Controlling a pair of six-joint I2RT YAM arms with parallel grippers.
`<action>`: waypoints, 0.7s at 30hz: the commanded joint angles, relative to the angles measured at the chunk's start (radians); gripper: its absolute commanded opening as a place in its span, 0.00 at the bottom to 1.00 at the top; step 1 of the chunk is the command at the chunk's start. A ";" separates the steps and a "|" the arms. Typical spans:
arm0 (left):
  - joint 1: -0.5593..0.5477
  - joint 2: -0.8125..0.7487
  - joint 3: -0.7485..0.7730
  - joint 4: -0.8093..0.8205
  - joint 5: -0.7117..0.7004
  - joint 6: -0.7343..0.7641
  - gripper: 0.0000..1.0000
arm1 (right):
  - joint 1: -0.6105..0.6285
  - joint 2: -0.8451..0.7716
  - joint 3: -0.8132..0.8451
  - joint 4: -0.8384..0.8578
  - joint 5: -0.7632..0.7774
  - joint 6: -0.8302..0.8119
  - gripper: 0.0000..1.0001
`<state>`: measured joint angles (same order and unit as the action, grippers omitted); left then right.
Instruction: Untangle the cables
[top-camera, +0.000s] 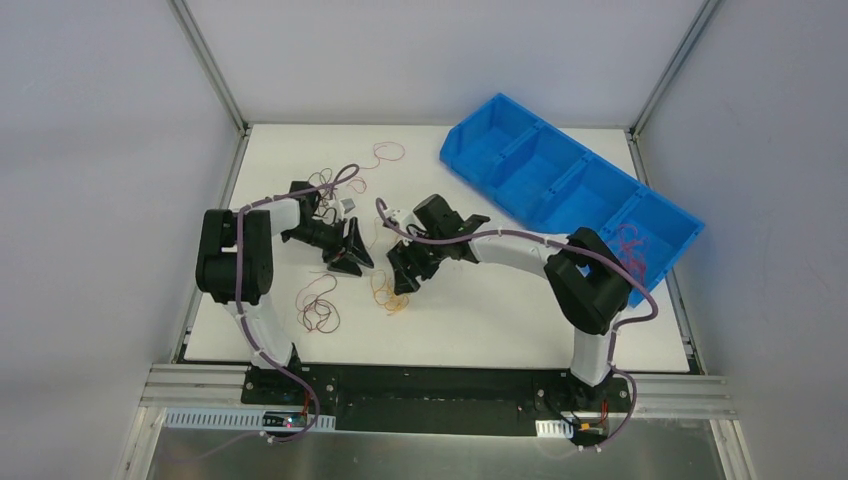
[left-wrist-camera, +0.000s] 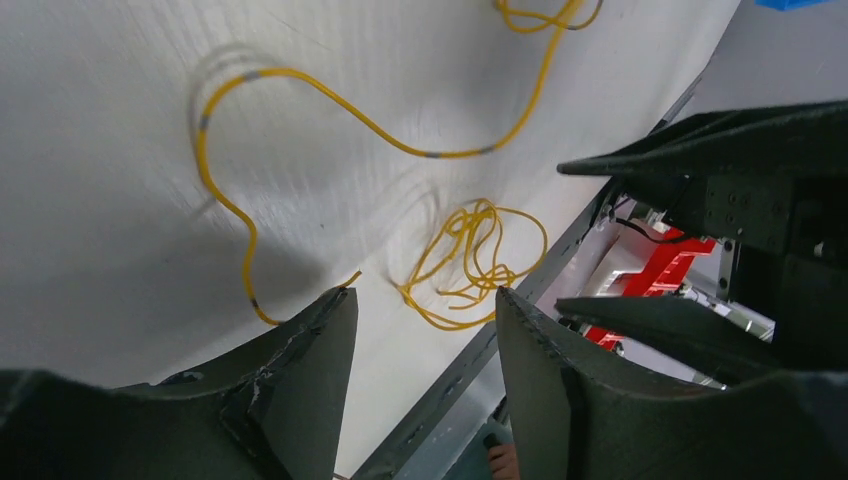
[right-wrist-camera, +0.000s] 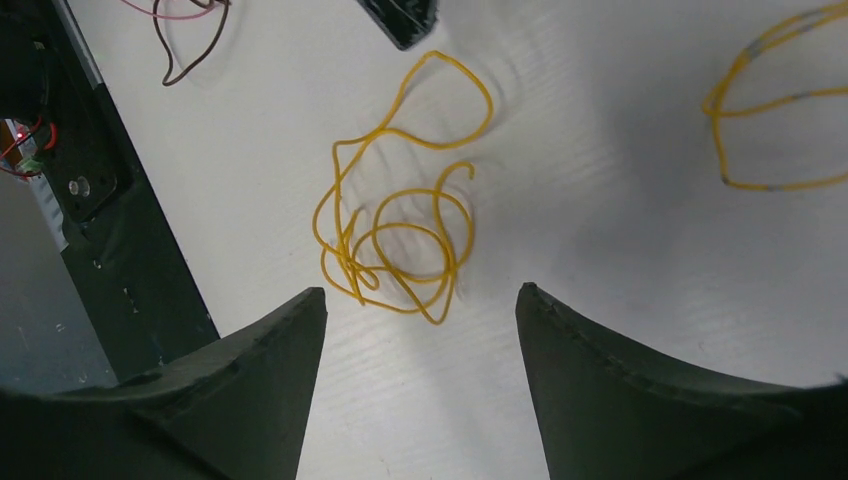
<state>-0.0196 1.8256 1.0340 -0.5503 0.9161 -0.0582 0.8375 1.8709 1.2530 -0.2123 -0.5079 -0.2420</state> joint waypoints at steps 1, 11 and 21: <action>-0.015 0.047 0.009 0.042 0.032 -0.029 0.53 | 0.051 0.035 0.039 0.083 0.031 -0.013 0.73; -0.064 0.113 0.012 0.064 0.085 -0.042 0.36 | 0.058 0.048 0.003 0.051 0.083 -0.097 0.39; -0.055 0.051 -0.011 0.064 0.052 -0.022 0.00 | -0.064 -0.138 -0.086 -0.123 0.056 -0.134 0.00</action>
<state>-0.0803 1.9343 1.0344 -0.4831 1.0046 -0.1108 0.8284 1.8767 1.1931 -0.2203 -0.4427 -0.3416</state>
